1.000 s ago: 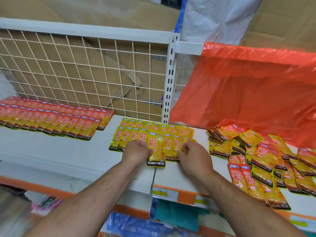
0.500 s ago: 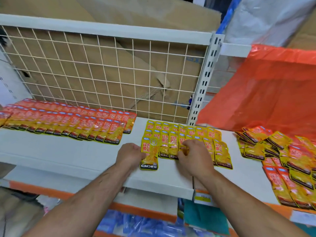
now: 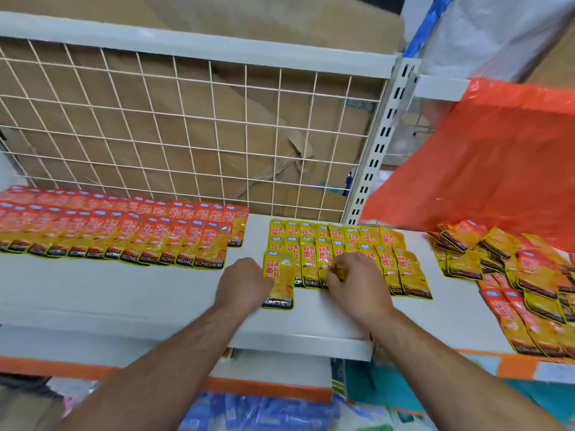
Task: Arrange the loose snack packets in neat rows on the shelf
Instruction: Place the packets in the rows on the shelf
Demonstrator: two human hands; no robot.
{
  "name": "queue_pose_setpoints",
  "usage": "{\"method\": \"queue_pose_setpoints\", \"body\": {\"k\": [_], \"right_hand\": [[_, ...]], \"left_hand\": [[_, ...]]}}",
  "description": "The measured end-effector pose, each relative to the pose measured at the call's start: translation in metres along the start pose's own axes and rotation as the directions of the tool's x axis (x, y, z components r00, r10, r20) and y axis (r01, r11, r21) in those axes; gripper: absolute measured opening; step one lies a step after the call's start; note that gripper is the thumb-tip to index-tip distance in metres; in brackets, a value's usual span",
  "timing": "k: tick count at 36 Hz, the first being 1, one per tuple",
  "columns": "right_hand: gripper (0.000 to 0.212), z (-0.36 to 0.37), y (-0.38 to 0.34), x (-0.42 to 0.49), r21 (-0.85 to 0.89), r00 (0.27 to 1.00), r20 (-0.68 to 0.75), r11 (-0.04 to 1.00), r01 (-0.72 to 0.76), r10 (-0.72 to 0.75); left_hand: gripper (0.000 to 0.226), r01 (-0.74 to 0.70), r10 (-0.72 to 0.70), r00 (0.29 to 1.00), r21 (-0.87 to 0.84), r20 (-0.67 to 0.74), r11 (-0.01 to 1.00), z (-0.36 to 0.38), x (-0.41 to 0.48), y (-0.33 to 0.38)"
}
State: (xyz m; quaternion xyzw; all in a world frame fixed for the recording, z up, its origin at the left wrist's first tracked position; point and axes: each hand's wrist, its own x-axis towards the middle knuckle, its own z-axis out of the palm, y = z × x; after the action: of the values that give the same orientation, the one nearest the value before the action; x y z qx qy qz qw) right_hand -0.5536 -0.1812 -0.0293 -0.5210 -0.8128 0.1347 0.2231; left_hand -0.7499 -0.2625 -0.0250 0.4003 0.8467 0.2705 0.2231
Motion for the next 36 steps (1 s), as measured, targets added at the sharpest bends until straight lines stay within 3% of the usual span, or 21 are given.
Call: {"method": "queue_pose_setpoints", "body": {"k": [11,16,19,24,31,36], "right_hand": [[0.025,-0.004,0.0,-0.001,-0.032,1.0,0.003,0.999,-0.015,0.015],[0.028,-0.008,0.006,-0.004,-0.063,1.0,-0.004,0.998,-0.031,0.031],[0.032,-0.015,0.014,-0.008,-0.095,0.999,-0.017,0.994,-0.052,0.051],[0.029,-0.038,0.039,-0.02,-0.158,0.987,-0.054,0.975,-0.158,0.151],[0.04,-0.073,0.097,-0.044,-0.164,0.959,-0.08,0.945,-0.282,0.272],[0.038,-0.094,0.143,-0.056,-0.134,0.955,-0.111,0.948,-0.287,0.274]], "left_hand": [[0.021,-0.054,0.054,0.998,0.003,0.021,0.999,0.003,0.004,-0.004],[0.03,-0.227,0.233,0.971,0.1,-0.054,0.969,0.011,-0.008,0.013],[0.035,-0.397,0.403,0.914,0.109,-0.04,0.911,0.022,-0.014,0.034],[0.041,-0.648,0.647,0.758,0.191,0.075,0.737,0.055,-0.024,0.068],[0.045,-0.767,0.733,0.641,0.218,0.228,0.604,0.102,-0.049,0.117],[0.045,-0.789,0.741,0.614,0.226,0.272,0.571,0.135,-0.065,0.151]]}}
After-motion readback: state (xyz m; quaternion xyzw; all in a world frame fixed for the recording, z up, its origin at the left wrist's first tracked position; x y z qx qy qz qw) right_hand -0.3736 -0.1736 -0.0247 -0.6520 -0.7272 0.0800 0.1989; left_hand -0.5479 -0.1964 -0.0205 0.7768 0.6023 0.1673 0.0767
